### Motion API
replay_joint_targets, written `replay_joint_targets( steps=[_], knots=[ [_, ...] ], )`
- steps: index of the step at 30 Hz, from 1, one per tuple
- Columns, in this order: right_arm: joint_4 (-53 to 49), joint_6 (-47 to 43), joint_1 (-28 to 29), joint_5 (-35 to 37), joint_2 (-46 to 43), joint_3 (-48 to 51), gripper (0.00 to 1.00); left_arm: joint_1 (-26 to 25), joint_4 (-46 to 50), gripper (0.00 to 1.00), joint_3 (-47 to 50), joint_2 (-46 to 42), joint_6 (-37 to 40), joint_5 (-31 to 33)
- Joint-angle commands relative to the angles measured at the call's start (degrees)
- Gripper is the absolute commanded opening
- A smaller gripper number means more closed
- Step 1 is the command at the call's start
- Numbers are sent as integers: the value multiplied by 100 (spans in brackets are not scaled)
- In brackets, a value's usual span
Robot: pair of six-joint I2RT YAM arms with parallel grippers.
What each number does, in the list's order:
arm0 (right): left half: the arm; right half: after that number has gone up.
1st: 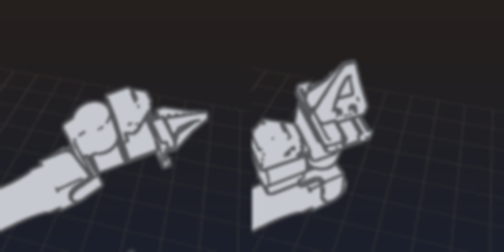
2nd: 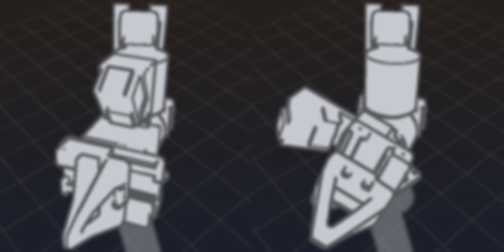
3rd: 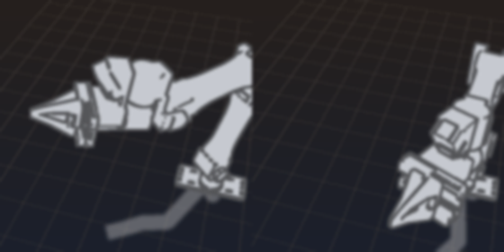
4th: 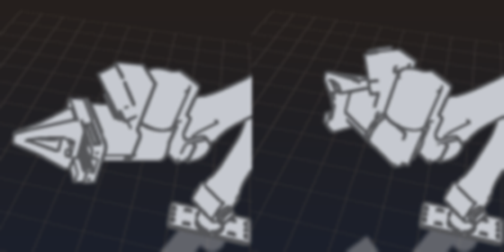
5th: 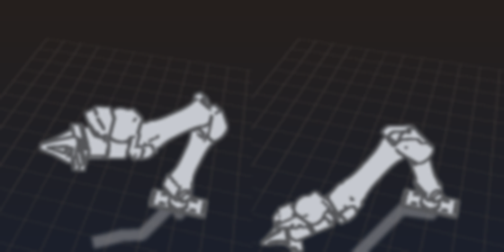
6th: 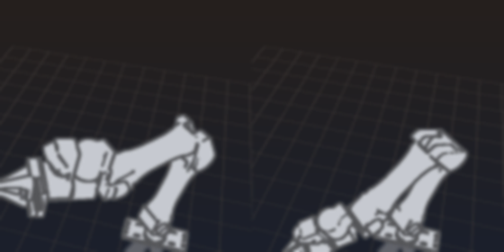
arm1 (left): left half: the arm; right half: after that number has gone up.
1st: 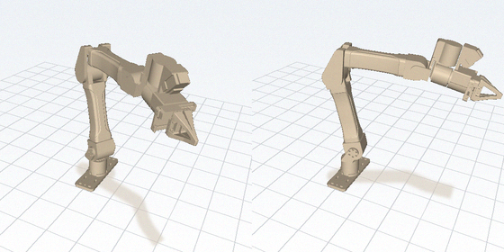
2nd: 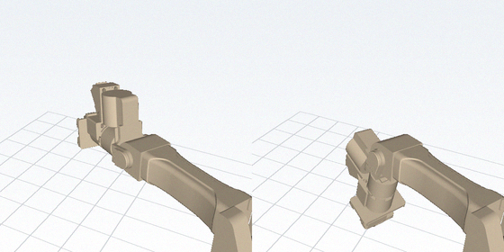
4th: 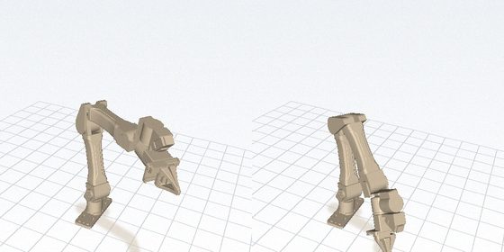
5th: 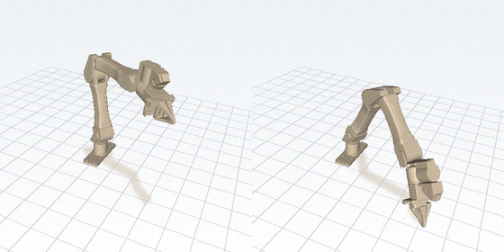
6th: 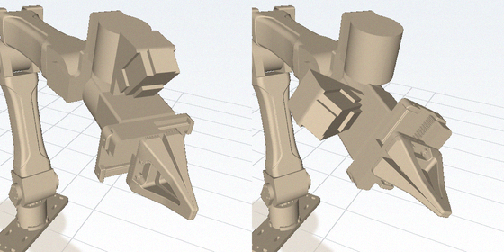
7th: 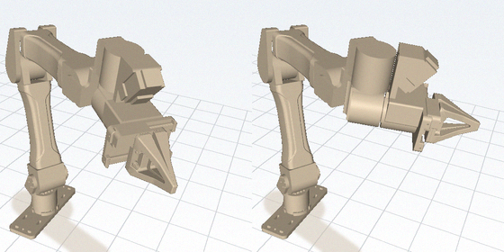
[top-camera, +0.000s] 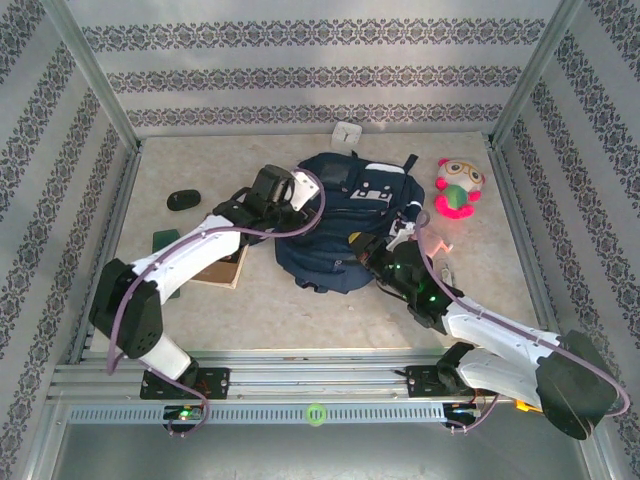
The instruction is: Pack books, pencil case, and school supplies into a backpack
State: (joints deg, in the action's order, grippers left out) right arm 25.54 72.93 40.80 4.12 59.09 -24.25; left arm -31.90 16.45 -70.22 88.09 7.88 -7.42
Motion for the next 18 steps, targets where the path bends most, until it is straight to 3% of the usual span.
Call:
replay_joint_targets(
  steps=[1, 9, 18],
  knots=[
    [462, -175, 209, 740, 114, -281, 0, 53, 424, 60, 290, -886, -1222, 237],
    [781, -271, 212, 290, 791, -698, 0, -263, -186, 52, 1895, -2088, -3415, -840],
    [1075, -274, 281, 29, 1200, -906, 0, -973, -1170, 51, 2133, -1315, -4053, -876]
  ],
)
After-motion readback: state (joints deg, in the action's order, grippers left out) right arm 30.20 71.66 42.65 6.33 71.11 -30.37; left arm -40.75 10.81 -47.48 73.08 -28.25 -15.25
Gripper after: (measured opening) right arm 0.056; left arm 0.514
